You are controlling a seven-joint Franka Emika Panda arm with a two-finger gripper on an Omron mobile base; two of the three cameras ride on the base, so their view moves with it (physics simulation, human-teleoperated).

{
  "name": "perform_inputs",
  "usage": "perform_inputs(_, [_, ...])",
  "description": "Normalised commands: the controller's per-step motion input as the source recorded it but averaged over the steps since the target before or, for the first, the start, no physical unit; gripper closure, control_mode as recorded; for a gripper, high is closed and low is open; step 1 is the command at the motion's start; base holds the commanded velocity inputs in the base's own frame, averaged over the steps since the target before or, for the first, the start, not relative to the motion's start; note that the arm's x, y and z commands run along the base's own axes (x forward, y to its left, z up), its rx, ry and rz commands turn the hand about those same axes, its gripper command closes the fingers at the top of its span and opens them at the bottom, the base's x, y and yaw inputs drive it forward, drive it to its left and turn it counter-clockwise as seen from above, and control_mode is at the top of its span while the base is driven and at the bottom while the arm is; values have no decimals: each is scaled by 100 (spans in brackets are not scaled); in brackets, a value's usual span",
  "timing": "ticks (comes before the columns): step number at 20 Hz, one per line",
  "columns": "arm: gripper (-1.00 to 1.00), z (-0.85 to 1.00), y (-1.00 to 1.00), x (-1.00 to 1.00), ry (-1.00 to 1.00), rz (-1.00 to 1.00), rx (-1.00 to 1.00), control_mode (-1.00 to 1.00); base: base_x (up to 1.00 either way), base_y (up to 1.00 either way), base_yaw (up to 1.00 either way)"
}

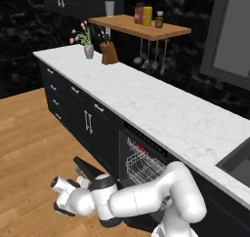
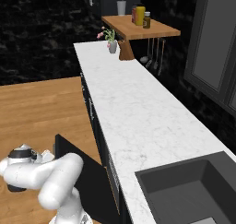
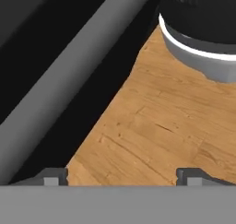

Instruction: Pick up the cup and bowl from the counter, place them in the dishwasher, and close the dishwasher door.

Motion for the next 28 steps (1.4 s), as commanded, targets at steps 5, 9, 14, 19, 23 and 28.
perform_inputs(5, [-100, -96, 27, 55, 52, -4, -69, -100, 0, 0, 0])
perform_inputs(9, [-100, -90, -2, 75, 54, -12, -62, -100, 0, 0, 0])
perform_inputs(14, [-100, -92, -56, 82, 37, -22, -61, -100, 0, 0, 0])
perform_inputs(19, [-100, -55, -98, 35, 3, -30, -54, -100, 0, 0, 0])
perform_inputs(23, [-100, -36, -100, 15, -1, -40, -46, -100, 0, 0, 0])
perform_inputs(28, [-100, -11, -100, 43, 1, -40, -40, -100, 0, 0, 0])
